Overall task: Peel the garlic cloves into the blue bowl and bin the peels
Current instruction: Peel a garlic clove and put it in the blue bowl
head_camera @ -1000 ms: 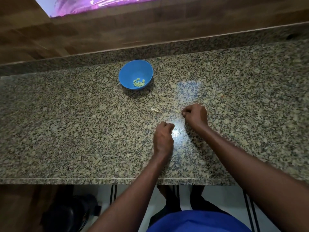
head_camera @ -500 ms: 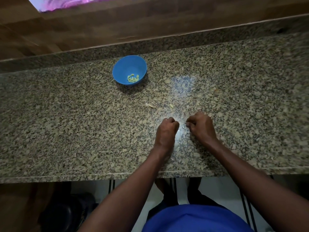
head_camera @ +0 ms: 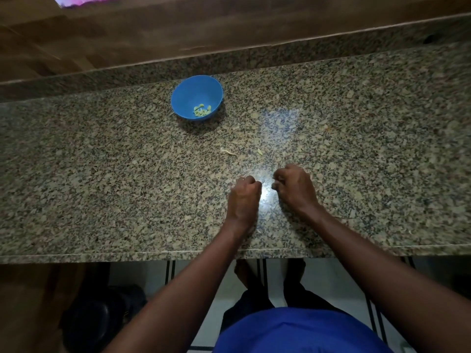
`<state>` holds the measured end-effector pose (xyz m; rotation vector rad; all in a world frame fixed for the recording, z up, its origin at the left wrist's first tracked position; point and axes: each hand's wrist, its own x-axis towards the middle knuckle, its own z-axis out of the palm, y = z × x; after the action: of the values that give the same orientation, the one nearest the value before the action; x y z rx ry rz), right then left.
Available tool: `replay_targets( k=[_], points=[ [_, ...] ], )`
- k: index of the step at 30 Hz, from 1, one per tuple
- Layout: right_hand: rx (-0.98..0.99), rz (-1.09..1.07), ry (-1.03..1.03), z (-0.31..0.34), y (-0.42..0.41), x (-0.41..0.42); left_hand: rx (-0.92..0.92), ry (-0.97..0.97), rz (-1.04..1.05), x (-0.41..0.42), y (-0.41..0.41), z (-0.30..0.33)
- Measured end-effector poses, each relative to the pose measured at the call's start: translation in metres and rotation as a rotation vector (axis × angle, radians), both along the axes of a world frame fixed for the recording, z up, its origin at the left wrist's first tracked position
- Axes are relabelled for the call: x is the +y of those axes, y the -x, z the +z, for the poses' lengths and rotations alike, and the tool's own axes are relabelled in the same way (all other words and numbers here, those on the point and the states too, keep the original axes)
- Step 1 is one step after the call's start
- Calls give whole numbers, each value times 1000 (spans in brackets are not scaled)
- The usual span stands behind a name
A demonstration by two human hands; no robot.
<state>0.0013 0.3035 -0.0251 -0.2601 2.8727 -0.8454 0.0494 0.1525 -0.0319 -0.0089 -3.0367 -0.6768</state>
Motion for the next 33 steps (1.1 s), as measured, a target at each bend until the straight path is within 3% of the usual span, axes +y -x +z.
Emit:
replay_targets(
  k=[6, 11, 14, 17, 23, 27, 30, 33],
  points=[
    [-5, -71, 16, -4, 1, -7, 22, 16, 5, -3, -1, -5],
    [-67, -243, 96, -7, 14, 5, -45, -270, 291, -1, 19, -5],
    [-53, -258, 92, -2, 31, 3, -61, -260, 160, 13, 25, 1],
    [-29, -215, 109, -1, 47, -5, -37, -90, -5, 23, 25, -4],
    [-11, -109, 42, -3, 57, -7, 5, 46, -137, 10, 14, -14],
    [23, -158, 42, -8, 51, -2, 25, 44, 24, -2, 12, -13],
    [10, -169, 80, -8, 49, -5, -48, -204, 266, -8, 23, -1],
    [-6, -123, 110, -4, 53, -16, -87, -360, 369, -15, 39, 7]
  ],
)
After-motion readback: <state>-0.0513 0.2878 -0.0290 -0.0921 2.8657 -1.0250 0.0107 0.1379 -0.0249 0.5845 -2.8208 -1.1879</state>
